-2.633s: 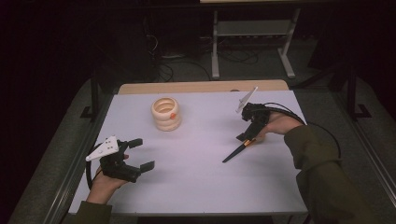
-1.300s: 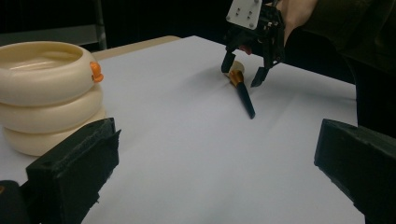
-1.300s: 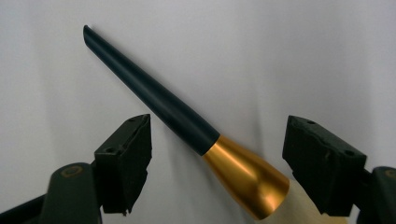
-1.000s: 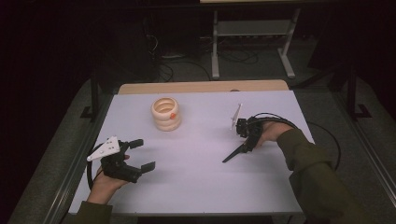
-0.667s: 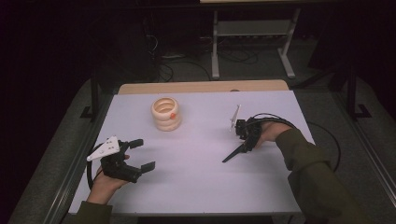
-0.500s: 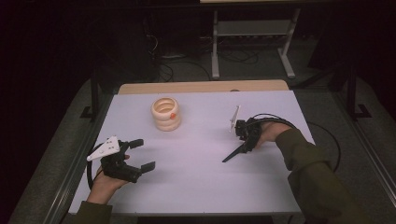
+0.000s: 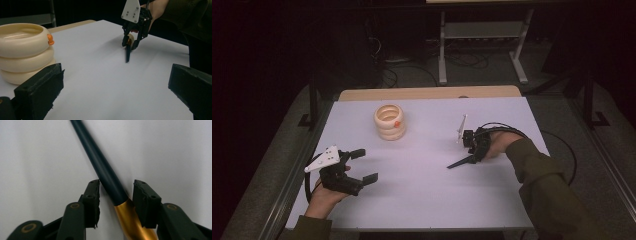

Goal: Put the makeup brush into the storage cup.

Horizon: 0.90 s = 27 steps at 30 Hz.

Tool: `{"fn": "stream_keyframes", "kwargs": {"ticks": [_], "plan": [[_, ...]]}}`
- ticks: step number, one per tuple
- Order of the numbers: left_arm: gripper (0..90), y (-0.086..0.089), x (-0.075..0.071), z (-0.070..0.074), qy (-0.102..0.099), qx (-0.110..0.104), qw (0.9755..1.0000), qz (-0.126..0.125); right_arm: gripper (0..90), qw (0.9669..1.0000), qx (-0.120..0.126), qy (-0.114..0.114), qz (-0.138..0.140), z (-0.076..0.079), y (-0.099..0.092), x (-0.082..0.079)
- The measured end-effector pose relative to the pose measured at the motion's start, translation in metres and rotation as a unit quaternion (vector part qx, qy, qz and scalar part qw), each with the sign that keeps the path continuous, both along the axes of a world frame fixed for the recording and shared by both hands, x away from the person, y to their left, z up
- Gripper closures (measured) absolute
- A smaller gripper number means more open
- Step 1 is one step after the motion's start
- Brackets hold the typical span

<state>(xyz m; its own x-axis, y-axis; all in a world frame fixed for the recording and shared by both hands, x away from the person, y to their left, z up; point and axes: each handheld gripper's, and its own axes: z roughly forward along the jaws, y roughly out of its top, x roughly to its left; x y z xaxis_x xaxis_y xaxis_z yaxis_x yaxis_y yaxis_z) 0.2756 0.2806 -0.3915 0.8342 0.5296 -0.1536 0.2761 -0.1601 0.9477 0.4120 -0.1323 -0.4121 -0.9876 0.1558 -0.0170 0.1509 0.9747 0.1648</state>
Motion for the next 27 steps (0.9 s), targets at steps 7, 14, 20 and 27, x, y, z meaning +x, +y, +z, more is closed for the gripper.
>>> {"fn": "stream_keyframes", "kwargs": {"ticks": [7,14,20,27], "plan": [[0.0,0.000,0.000,0.000,-0.001,0.000,1.0000,-0.001,62.7,0.9999,0.000,0.004,-0.010,0.000,0.002,0.001],[0.0,0.000,0.000,0.000,-0.001,0.001,1.0000,-0.001,69.2,0.9996,0.000,0.011,-0.024,0.001,0.003,0.001],[0.0,-0.001,0.000,0.000,-0.001,0.002,1.0000,-0.002,73.1,0.9992,0.006,0.019,-0.034,0.001,0.007,0.002],[0.0,-0.001,0.000,0.000,-0.001,0.001,1.0000,-0.003,73.1,0.9988,0.010,0.025,-0.041,0.001,0.010,0.001]]}}
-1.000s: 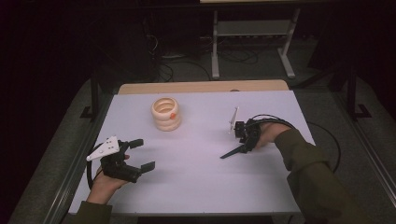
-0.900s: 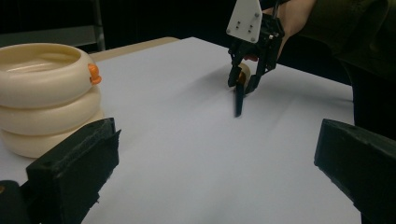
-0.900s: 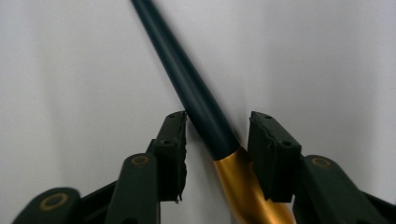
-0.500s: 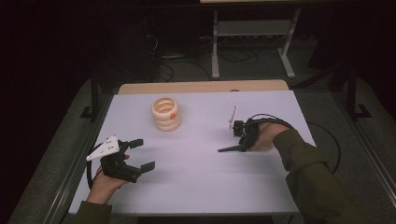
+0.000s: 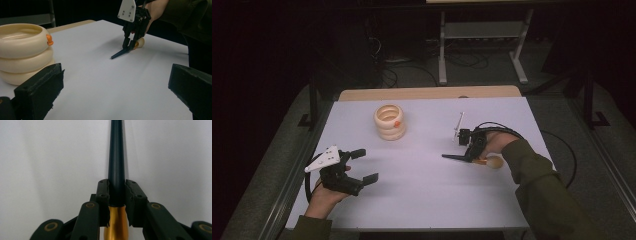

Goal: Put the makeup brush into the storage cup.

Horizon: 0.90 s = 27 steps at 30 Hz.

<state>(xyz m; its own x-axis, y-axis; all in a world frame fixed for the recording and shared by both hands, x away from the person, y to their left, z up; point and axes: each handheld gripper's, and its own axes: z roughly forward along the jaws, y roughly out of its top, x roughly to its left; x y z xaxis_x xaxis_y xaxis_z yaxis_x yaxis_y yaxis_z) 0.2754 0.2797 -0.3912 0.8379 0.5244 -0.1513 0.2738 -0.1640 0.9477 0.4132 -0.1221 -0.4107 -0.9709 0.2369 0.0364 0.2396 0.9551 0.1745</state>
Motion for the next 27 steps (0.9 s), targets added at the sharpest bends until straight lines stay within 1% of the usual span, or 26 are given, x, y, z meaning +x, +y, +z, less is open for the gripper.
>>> {"fn": "stream_keyframes", "kwargs": {"ticks": [3,6,10,14,16,20,24,27], "plan": [[0.0,0.000,0.000,0.000,-0.001,-0.001,1.0000,-0.001,71.9,1.0000,0.000,0.000,0.004,0.000,-0.001,0.000],[0.0,0.000,0.000,0.000,0.000,-0.001,1.0000,-0.001,67.5,0.9999,-0.004,-0.005,0.009,0.001,-0.004,0.000],[0.0,0.000,0.000,0.000,0.000,0.000,1.0000,-0.001,65.9,1.0000,-0.003,-0.006,0.002,0.004,-0.011,0.001],[0.0,-0.001,0.000,0.000,0.000,0.004,1.0000,-0.002,65.0,1.0000,-0.001,-0.007,0.000,0.007,-0.018,0.001],[0.0,-0.001,0.000,0.000,0.001,0.001,1.0000,-0.002,64.9,1.0000,-0.004,-0.006,-0.003,0.009,-0.021,0.000],[0.0,-0.001,0.000,0.000,0.000,0.004,1.0000,-0.002,64.7,0.9999,-0.010,-0.003,-0.004,0.011,-0.029,-0.002],[0.0,-0.001,0.000,0.000,0.000,0.003,1.0000,-0.003,64.0,0.9999,-0.013,-0.004,-0.004,0.010,-0.032,-0.003],[0.0,-0.001,0.001,-0.001,0.000,0.004,1.0000,-0.003,63.9,0.9998,-0.018,0.000,-0.006,0.009,-0.036,-0.003]]}}
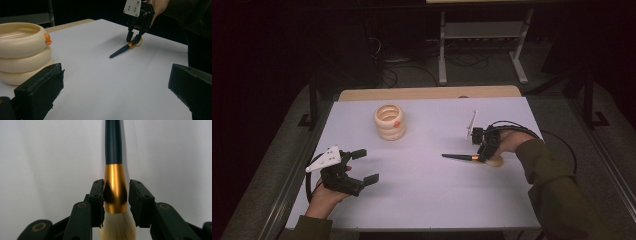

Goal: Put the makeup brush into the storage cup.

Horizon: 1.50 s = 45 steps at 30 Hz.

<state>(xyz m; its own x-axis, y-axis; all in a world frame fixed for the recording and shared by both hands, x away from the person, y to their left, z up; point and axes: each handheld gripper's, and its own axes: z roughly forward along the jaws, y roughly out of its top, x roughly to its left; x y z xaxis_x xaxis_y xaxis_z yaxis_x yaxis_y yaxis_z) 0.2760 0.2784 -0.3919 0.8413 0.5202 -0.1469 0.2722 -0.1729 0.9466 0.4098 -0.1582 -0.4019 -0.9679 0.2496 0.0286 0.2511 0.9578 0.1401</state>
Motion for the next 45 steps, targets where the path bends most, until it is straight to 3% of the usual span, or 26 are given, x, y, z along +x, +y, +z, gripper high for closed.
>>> {"fn": "stream_keyframes", "kwargs": {"ticks": [10,33,45], "plan": [[0.0,0.000,0.000,0.000,0.001,0.000,1.0000,0.000,64.3,1.0000,-0.007,0.004,0.001,-0.011,-0.001,-0.001],[0.0,-0.001,0.000,-0.001,0.001,0.004,1.0000,-0.001,65.5,0.9998,-0.012,-0.008,0.011,-0.017,0.001,-0.004],[0.0,-0.001,0.000,-0.001,0.000,0.004,1.0000,-0.002,65.7,0.9993,0.028,-0.024,0.004,-0.002,-0.003,-0.007]]}}
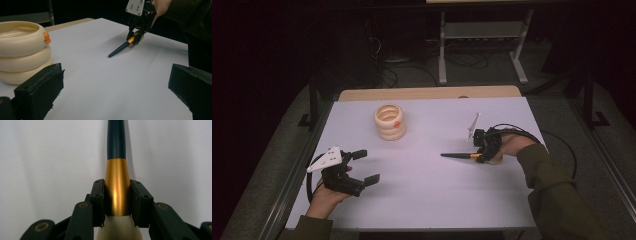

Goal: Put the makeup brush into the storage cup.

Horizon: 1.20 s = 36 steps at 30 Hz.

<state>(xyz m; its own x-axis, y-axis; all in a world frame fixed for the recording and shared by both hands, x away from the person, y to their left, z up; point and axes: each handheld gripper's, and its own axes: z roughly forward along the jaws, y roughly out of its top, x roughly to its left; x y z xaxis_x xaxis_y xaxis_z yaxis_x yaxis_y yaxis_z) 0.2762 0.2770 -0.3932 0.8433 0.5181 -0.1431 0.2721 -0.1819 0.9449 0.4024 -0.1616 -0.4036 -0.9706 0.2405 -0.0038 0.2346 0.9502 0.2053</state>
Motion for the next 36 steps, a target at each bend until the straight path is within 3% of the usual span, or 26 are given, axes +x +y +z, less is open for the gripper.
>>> {"fn": "stream_keyframes", "kwargs": {"ticks": [7,16,21,29,36], "plan": [[0.0,0.000,0.000,0.000,0.000,0.001,1.0000,-0.001,65.9,0.9997,0.015,-0.017,-0.003,0.009,-0.003,-0.004],[0.0,-0.002,0.000,-0.001,0.003,-0.001,1.0000,0.001,65.9,0.9977,0.052,-0.041,-0.008,0.024,-0.007,-0.010],[0.0,-0.003,0.000,-0.001,0.001,0.001,1.0000,-0.003,65.9,0.9945,0.090,-0.054,-0.009,0.035,-0.011,-0.015],[0.0,-0.011,0.002,-0.001,0.002,0.011,0.9998,-0.018,65.9,0.9914,0.123,-0.044,-0.001,0.041,-0.012,-0.026],[0.0,-0.019,0.006,-0.001,0.006,0.020,0.9990,-0.039,65.9,0.9903,0.134,-0.034,0.011,0.037,-0.007,-0.035]]}}
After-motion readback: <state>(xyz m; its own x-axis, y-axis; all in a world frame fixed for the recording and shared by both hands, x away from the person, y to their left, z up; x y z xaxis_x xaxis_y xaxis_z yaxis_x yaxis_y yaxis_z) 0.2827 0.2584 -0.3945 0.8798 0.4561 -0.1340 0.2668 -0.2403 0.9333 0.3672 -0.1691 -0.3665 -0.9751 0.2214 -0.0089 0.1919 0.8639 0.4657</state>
